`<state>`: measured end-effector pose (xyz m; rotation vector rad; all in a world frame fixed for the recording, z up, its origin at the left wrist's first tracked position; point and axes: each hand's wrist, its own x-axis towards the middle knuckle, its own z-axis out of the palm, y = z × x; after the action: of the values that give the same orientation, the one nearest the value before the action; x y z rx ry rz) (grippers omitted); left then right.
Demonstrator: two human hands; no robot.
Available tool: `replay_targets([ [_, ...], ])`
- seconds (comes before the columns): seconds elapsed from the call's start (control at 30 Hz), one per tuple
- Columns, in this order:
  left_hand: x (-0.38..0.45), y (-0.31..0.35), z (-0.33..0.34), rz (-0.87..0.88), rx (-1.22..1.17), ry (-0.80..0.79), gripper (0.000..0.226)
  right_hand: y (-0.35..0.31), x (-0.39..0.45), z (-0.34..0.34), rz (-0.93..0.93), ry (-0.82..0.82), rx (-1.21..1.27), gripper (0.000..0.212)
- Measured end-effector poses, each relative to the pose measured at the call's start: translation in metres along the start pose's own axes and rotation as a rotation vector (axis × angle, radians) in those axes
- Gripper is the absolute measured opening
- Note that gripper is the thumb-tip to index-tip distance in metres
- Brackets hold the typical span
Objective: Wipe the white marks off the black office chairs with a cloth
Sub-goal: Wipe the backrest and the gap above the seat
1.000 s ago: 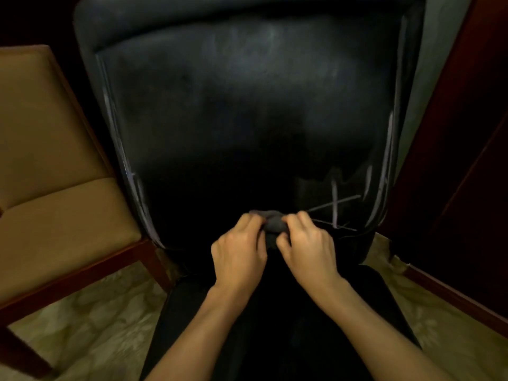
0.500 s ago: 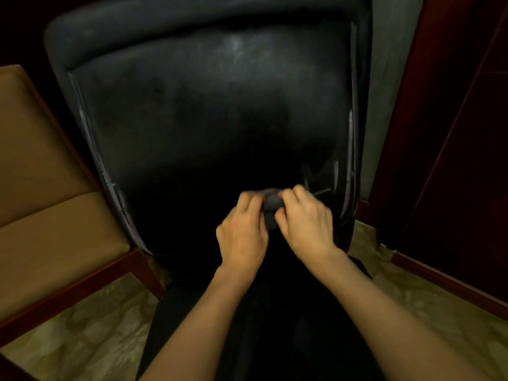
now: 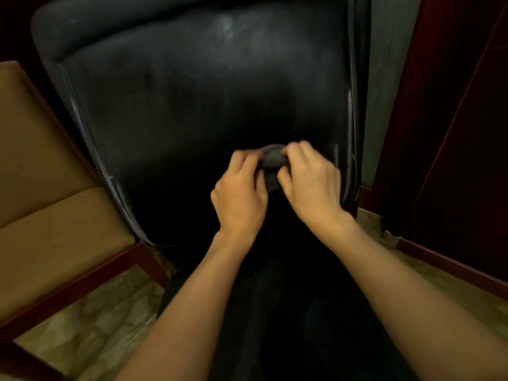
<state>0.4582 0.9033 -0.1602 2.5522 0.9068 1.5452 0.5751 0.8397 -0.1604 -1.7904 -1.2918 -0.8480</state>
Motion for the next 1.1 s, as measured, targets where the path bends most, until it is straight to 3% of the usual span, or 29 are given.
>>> replay_targets([
  [0.3,-0.078,-0.033,0.033,-0.088,-0.009,-0.212,0.023,0.008,-0.091,0.049,0.104,-0.180,0.077,0.024],
  [0.47,-0.112,-0.042,0.046,-0.227,0.023,-0.446,0.016,0.009,-0.137,0.059,0.272,-0.466,0.049,0.016],
  [0.53,-0.127,-0.038,0.052,-0.261,-0.020,-0.448,0.015,0.008,-0.153,0.060,0.358,-0.479,0.086,0.017],
  [0.73,-0.134,-0.031,0.069,-0.233,-0.127,-0.365,0.016,0.013,-0.155,0.062,0.515,-0.369,0.228,0.021],
  [0.97,-0.070,0.015,0.024,0.015,-0.298,0.115,0.017,0.004,-0.087,0.004,0.286,0.264,0.293,0.018],
  [1.03,-0.051,0.022,0.024,0.015,-0.300,0.134,0.017,0.007,-0.065,-0.001,0.273,0.306,0.282,0.020],
  [1.1,-0.048,0.017,0.032,-0.033,-0.271,0.072,0.018,0.012,-0.062,0.009,0.255,0.234,0.239,0.023],
])
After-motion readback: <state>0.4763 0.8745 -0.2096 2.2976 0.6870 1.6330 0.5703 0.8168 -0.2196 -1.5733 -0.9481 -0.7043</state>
